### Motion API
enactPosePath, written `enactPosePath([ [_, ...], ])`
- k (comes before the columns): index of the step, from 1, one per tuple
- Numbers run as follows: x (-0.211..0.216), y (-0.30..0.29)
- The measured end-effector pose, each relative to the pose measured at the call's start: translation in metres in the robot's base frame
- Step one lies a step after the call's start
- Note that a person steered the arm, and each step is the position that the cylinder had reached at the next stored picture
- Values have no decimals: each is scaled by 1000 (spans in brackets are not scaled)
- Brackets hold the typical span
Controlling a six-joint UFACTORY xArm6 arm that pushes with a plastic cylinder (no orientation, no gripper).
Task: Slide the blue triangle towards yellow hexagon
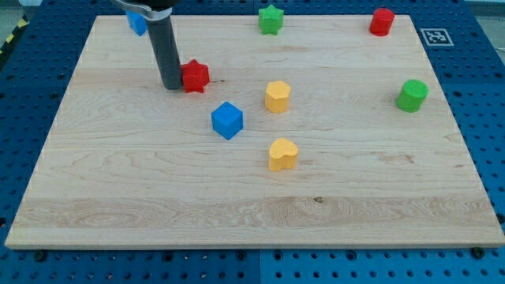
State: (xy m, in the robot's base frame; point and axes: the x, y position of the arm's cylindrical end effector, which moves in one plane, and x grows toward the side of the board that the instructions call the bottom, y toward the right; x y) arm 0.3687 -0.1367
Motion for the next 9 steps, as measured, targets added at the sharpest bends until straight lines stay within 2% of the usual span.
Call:
enactPosePath([
  [1, -8, -49],
  [2, -45, -98],
  [3, -105, -102],
  [4, -133, -102],
  [5, -133, -109],
  [7, -168, -121],
  [8, -167, -107],
  [9, -163, -66],
])
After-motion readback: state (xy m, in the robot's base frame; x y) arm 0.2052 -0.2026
